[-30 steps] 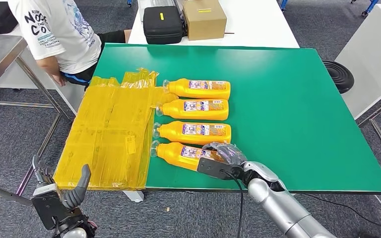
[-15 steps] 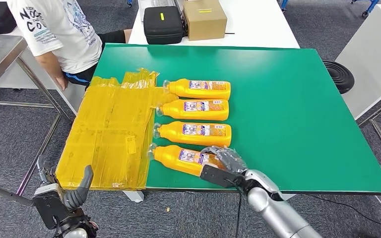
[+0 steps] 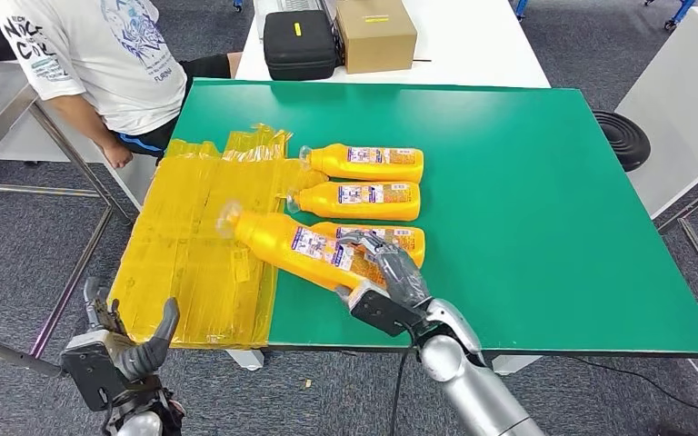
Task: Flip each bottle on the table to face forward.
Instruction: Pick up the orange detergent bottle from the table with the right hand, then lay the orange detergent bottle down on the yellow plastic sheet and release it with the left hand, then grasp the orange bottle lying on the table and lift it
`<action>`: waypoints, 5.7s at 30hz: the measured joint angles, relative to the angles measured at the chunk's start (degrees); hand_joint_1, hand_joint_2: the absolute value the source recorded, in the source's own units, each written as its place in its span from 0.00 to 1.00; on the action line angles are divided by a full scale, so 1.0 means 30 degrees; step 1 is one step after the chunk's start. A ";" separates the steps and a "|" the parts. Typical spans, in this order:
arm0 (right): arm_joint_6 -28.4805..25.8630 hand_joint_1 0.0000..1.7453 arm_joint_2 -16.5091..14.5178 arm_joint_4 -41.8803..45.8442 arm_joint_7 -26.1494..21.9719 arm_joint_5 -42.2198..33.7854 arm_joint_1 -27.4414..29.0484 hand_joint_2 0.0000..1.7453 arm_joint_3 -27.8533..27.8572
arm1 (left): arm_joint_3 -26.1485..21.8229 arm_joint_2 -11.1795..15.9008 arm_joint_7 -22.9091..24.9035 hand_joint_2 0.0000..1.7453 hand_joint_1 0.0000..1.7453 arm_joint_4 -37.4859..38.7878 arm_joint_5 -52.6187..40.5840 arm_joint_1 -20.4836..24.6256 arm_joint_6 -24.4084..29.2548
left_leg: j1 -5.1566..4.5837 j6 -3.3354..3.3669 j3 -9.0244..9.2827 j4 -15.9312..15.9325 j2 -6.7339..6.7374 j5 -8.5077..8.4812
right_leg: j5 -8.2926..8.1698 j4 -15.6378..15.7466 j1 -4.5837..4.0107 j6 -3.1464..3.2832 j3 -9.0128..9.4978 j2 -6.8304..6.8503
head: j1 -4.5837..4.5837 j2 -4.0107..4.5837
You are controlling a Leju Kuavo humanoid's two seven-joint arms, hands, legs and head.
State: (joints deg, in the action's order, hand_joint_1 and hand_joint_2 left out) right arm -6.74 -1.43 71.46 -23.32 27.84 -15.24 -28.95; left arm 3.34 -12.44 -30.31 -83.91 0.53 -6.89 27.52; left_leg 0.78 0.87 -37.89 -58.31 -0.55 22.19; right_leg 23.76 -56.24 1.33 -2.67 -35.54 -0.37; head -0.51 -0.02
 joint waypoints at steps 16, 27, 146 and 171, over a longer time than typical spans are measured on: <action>-0.0774 1.00 -0.1931 -0.1583 -0.4967 -0.0623 0.0646 1.00 0.1008 | 0.2515 0.1415 0.4159 1.00 0.00 0.2835 0.9546 0.1840 -1.6897 | 0.0008 -0.0002 -0.0031 0.0001 -0.0001 -0.0009 | -0.0004 -0.0009 -0.0015 0.0005 -0.0030 0.0001 | 0.0000 0.0000; -0.0618 1.00 -0.2926 -0.3316 -0.5498 -0.0184 0.0644 1.00 0.0047 | 0.4131 0.1832 0.4479 1.00 0.00 0.4639 0.9249 0.3448 -1.7675 | 0.0005 -0.0002 -0.0044 0.0001 -0.0001 -0.0006 | -0.0004 -0.0006 -0.0010 0.0005 -0.0043 0.0002 | 0.0002 0.0000; -0.1464 0.00 -0.2582 0.2511 -0.5538 -0.4639 0.3583 1.00 0.5404 | 1.1954 1.2342 0.5478 1.00 1.00 0.9886 -1.2360 1.4023 -1.5478 | 0.0017 -0.0010 -0.0044 0.0000 0.0062 -0.0046 | -0.0050 -0.0015 -0.0020 0.0057 -0.0079 -0.0049 | 0.0002 0.0000; -0.1416 0.00 -0.2582 0.2087 -0.5538 -0.4439 0.3937 1.00 0.5378 | 1.6253 0.9442 0.4883 1.00 0.40 1.3708 -1.4823 1.6553 -1.5620 | 0.0006 0.0033 0.0010 0.0000 -0.0012 -0.0078 | -0.0052 -0.0013 0.0000 0.0053 0.0018 0.0019 | 0.0004 0.0000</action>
State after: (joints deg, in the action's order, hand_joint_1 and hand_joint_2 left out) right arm -10.99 -9.18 77.72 -39.93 14.52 -3.43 -12.81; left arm 52.10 15.89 -15.66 -42.78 -43.94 42.77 -19.34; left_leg 0.80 0.97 -37.86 -58.31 -0.59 21.95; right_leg 23.61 -56.28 1.33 -2.51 -35.49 -0.32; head -0.50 -0.02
